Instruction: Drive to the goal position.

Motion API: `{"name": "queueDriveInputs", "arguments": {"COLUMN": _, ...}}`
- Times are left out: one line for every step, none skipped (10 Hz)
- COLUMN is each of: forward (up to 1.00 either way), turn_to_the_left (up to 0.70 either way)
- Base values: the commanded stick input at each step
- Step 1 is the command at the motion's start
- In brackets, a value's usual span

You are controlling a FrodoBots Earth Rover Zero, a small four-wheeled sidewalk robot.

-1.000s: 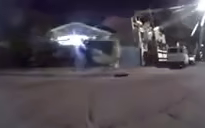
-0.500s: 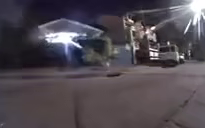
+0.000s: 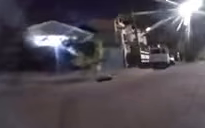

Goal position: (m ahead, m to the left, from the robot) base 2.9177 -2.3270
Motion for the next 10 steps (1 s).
{"name": "queueDriveInputs", "arguments": {"forward": 0.7, "turn_to_the_left": -0.34}}
{"name": "queueDriveInputs", "arguments": {"forward": 0.7, "turn_to_the_left": -0.35}}
{"name": "queueDriveInputs", "arguments": {"forward": 0.7, "turn_to_the_left": -0.35}}
{"name": "queueDriveInputs", "arguments": {"forward": 0.7, "turn_to_the_left": -0.35}}
{"name": "queueDriveInputs", "arguments": {"forward": 0.7, "turn_to_the_left": -0.35}}
{"name": "queueDriveInputs", "arguments": {"forward": 0.7, "turn_to_the_left": -0.35}}
{"name": "queueDriveInputs", "arguments": {"forward": 0.7, "turn_to_the_left": -0.35}}
{"name": "queueDriveInputs", "arguments": {"forward": 0.7, "turn_to_the_left": -0.35}}
{"name": "queueDriveInputs", "arguments": {"forward": 0.7, "turn_to_the_left": -0.35}}
{"name": "queueDriveInputs", "arguments": {"forward": 0.7, "turn_to_the_left": -0.35}}
